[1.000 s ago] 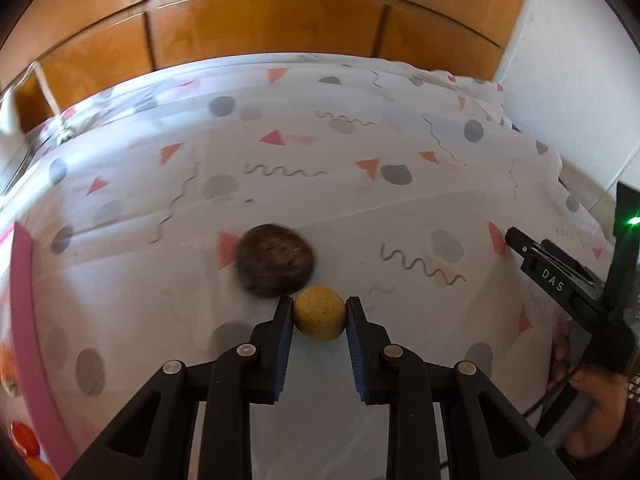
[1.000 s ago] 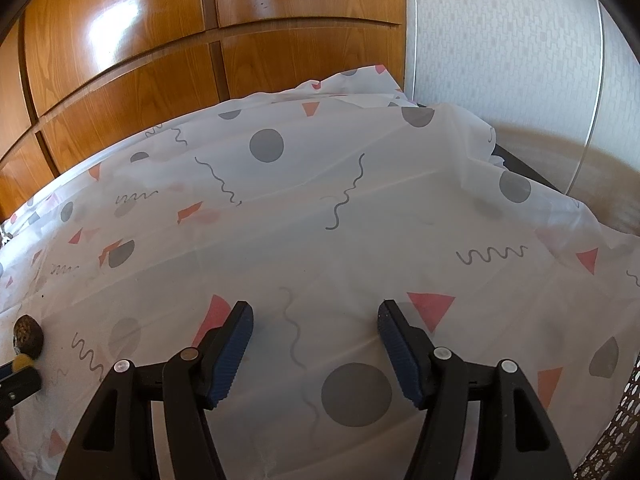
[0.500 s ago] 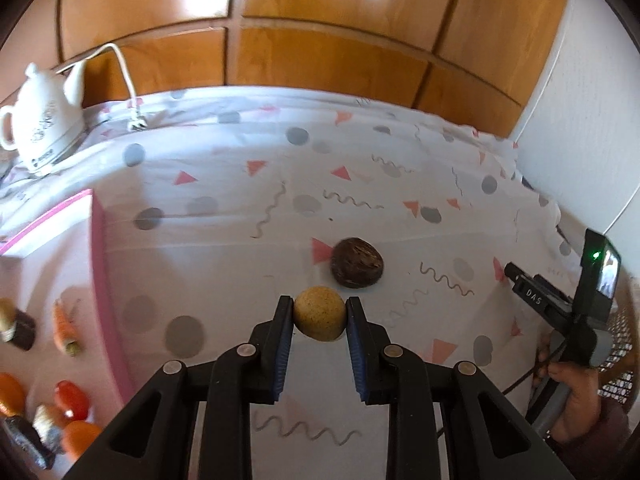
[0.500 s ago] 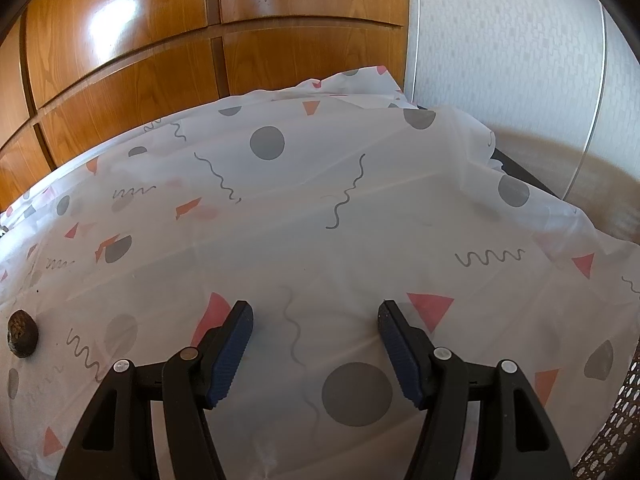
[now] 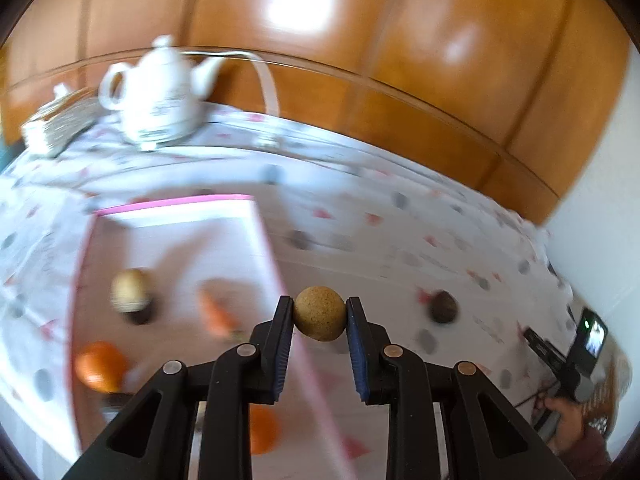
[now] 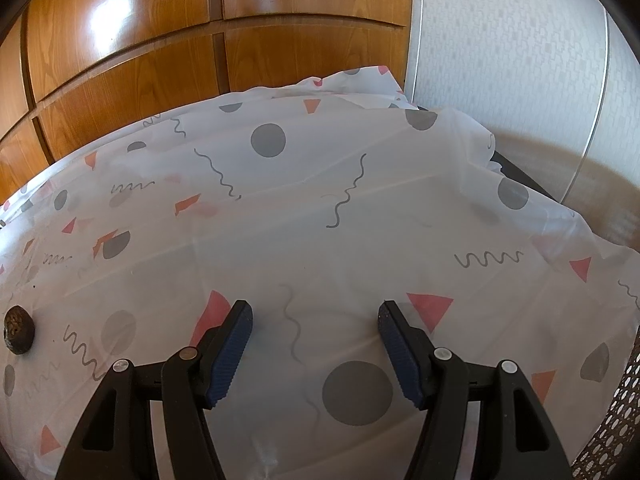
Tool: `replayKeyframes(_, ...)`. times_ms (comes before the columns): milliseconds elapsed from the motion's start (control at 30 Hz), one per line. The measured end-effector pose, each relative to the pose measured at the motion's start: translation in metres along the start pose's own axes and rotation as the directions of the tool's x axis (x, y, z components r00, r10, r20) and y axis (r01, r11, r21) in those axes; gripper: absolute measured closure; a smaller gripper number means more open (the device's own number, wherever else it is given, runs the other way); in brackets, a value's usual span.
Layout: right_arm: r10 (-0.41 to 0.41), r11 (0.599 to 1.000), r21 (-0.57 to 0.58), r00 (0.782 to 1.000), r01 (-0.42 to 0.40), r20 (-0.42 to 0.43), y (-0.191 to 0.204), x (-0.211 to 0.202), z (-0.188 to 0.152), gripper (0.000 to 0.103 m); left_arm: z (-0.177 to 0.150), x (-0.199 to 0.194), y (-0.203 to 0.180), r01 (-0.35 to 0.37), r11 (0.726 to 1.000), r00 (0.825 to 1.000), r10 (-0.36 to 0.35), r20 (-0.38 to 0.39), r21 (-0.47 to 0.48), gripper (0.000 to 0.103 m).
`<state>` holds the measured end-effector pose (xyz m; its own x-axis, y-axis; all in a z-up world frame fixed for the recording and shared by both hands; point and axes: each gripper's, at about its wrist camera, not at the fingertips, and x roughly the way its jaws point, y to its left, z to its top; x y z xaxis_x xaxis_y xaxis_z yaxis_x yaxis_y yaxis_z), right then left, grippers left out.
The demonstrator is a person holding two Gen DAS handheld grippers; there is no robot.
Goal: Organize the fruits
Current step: 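Carry the yellow ball into the pink tray and open the left tool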
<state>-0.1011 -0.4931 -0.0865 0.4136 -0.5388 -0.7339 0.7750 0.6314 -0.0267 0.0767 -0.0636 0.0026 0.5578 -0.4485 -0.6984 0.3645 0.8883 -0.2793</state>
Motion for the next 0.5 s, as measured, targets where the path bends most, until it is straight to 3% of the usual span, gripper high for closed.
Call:
replayKeyframes(233, -0.019, 1.000, -0.017, 1.000, 0.019, -0.014, 0.004, 0.000, 0.001, 0.037, -0.010, -0.034, 0.084, -0.094, 0.986, 0.995, 0.098, 0.030, -0.136, 0.077)
replayKeyframes(500, -0.033, 0.999, -0.022, 0.998, 0.032, -0.049, 0.010, 0.000, 0.008, 0.037, -0.029, -0.036, 0.104, -0.118, 0.981, 0.993, 0.121, 0.010, -0.152, 0.077)
